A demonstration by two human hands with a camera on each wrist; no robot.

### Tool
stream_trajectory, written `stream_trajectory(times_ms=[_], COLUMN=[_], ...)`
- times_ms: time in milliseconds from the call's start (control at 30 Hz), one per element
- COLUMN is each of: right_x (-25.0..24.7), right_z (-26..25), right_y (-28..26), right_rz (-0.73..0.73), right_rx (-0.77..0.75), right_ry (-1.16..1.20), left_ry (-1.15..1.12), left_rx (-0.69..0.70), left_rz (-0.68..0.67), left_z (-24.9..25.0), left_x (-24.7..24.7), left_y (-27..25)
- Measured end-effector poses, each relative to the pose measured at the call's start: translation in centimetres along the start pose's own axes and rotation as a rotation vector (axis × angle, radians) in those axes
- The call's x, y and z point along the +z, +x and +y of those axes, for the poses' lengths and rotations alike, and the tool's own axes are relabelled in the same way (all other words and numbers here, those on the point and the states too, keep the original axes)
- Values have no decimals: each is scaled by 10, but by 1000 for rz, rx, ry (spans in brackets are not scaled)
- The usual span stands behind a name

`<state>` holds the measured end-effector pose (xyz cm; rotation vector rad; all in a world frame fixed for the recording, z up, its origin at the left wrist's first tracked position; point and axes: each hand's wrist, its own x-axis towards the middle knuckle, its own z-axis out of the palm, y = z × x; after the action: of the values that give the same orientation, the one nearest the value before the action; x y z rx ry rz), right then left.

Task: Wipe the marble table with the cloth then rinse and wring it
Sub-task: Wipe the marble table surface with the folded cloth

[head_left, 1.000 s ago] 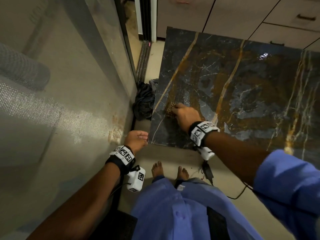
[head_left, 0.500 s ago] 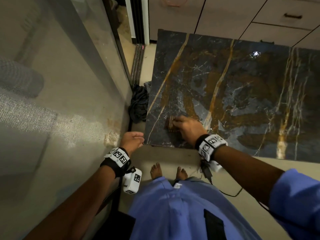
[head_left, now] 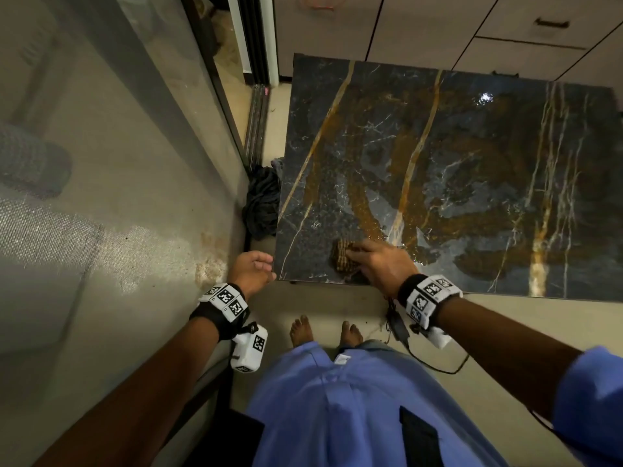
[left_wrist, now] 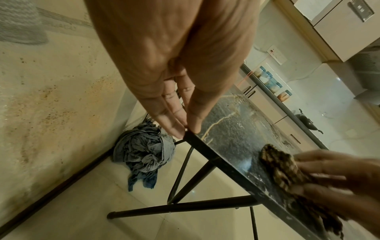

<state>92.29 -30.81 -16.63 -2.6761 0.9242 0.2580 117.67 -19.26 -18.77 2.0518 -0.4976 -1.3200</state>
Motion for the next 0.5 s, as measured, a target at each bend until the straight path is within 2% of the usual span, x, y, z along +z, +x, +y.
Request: stream_trajectory(times_ms=[100, 167, 333, 500], right_x=[-9, -6, 13, 5], right_z=[-20, -44, -96, -86], right_y=[25, 41, 48, 80], right_rz=[45, 70, -9, -46], right_rx=[130, 140, -103, -276], right_ry=[14, 43, 2, -65], left_ry=[26, 68, 56, -5], left_rx=[4, 1, -47, -72], left_rz=[-20, -38, -75, -86], left_z=[-2, 0, 3, 2], left_x=[-3, -4, -8, -9], left_y=[6, 7, 11, 12])
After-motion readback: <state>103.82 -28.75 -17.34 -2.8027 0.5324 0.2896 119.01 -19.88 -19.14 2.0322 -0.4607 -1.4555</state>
